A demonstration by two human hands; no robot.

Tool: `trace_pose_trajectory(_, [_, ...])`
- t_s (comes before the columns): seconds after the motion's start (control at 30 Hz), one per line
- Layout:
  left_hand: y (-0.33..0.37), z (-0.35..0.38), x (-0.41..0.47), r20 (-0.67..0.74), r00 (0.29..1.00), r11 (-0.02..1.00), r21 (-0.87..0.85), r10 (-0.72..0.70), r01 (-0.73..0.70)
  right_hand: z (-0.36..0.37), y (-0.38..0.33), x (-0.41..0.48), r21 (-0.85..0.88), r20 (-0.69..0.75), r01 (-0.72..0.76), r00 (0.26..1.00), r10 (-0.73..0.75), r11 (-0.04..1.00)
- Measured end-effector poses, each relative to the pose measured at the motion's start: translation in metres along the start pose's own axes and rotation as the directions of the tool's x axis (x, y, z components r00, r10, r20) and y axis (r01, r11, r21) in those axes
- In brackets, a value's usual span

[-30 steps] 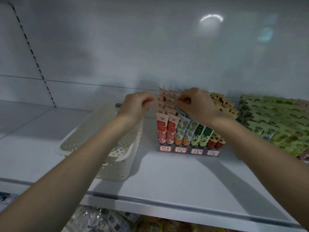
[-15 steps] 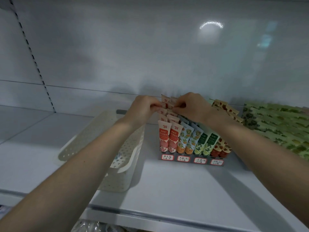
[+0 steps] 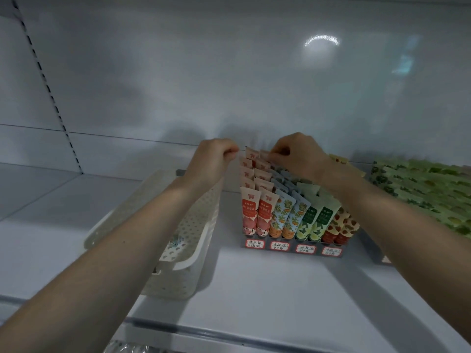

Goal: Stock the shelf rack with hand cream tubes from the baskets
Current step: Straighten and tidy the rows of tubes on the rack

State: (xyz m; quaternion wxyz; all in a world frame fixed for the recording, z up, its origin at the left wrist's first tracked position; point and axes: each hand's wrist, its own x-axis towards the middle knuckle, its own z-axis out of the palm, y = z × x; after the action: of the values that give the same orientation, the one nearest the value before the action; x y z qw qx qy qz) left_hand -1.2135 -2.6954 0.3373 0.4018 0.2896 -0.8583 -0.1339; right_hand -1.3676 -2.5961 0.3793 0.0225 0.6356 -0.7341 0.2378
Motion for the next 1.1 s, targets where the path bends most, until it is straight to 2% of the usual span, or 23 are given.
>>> trace_pose_trajectory(0.2, [-0.002,0.005,0.014,0.115,0.993,1.000,0.009,-0.011,0.010,0.003,0.002,0.014,-0.084,0.098,0.000,0.995,0.008,0.996])
trace_pose_trajectory(0.37, [0.003,0.012,0.020,0.144,0.990,0.999,-0.046,0.010,-0.003,0.007,0.001,0.017,-0.092,0.108,0.018,0.994,-0.008,0.996])
trace_pose_trajectory(0.47, [0.004,0.015,0.023,0.165,0.986,1.000,-0.018,-0.014,0.017,0.008,0.002,0.018,-0.096,0.100,0.022,0.995,-0.013,0.995])
trace_pose_trajectory(0.87, [0.003,0.014,0.024,0.149,0.989,1.000,0.017,0.023,-0.026,0.008,0.007,0.019,-0.055,0.096,-0.002,0.995,0.007,0.998])
trace_pose_trajectory(1.0, [-0.002,0.009,0.029,0.116,0.993,0.999,0.032,0.027,-0.031,-0.003,0.011,0.023,0.020,0.000,-0.023,1.000,0.023,1.000])
trace_pose_trajectory(1.1, [-0.005,0.010,0.038,0.093,0.996,0.998,0.057,0.008,-0.013,-0.008,0.013,0.030,0.007,-0.009,-0.031,0.999,0.031,1.000])
